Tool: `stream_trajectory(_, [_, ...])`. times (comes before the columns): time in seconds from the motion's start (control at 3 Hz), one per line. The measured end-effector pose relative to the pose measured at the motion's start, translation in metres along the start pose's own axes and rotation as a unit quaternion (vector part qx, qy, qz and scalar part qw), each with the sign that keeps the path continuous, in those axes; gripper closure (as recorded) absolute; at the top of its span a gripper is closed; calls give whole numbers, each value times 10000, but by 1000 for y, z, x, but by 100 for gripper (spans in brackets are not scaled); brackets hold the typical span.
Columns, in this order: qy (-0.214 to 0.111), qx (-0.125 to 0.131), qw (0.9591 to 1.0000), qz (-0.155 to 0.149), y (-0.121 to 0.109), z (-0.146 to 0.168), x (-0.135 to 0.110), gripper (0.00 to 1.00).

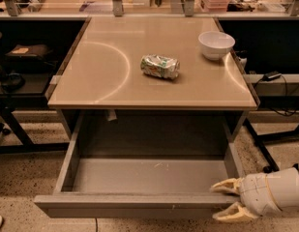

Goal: Open top drawer

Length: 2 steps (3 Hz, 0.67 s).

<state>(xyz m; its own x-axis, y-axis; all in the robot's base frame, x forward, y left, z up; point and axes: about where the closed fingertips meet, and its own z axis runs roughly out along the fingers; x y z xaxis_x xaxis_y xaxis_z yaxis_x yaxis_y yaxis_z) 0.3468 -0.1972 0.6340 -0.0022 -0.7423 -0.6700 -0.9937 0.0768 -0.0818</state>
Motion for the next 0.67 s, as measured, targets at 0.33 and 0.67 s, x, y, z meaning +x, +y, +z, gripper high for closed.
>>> stream_trajectory(0.33, [0, 0, 10000, 0, 0, 0, 0, 0])
stream_trajectory(0.67, [0, 0, 10000, 0, 0, 0, 0, 0])
